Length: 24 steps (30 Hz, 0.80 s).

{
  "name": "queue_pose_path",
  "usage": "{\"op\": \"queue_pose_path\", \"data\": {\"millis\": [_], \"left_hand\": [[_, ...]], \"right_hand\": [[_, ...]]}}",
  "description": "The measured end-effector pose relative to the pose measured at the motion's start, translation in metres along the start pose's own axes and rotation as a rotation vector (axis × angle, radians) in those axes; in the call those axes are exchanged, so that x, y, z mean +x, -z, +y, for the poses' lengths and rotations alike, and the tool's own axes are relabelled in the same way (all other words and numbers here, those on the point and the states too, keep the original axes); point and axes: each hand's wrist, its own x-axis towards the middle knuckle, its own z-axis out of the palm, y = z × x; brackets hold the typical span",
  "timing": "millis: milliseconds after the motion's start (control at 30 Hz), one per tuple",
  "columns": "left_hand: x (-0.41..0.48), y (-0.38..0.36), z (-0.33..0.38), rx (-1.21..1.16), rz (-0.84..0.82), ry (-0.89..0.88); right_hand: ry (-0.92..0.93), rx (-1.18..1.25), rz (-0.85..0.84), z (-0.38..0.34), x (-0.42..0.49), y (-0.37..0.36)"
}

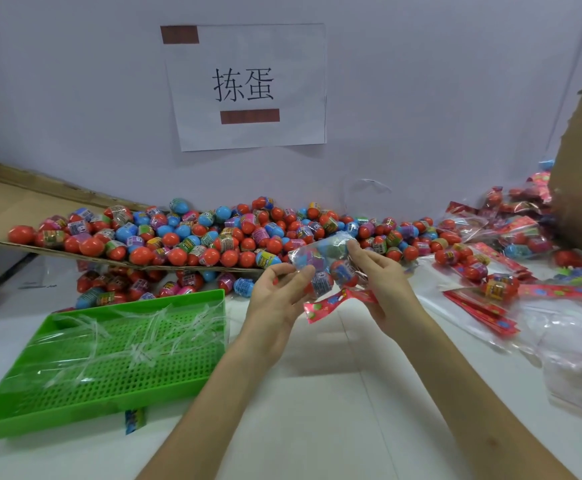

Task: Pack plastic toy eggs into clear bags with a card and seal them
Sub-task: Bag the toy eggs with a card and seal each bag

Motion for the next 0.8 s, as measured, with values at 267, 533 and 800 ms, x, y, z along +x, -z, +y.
{"op": "queue_pose_path", "data": {"millis": [267, 533, 800], "left_hand": [[0.002, 0.006, -0.004, 0.231, 0.111, -0.112], [0.002, 0.008, -0.005, 0.326, 0.148, -0.115], [0.000, 0.003, 0.003, 0.336, 0.247, -0.219]], "right_hand": [[0.099, -0.295, -0.067, 0.003, 0.002, 0.001], [0.096, -0.229, -0.080, 0.004, 0.002, 0.006], [0.102, -0.206, -0.084, 0.002, 0.000, 0.002]]}}
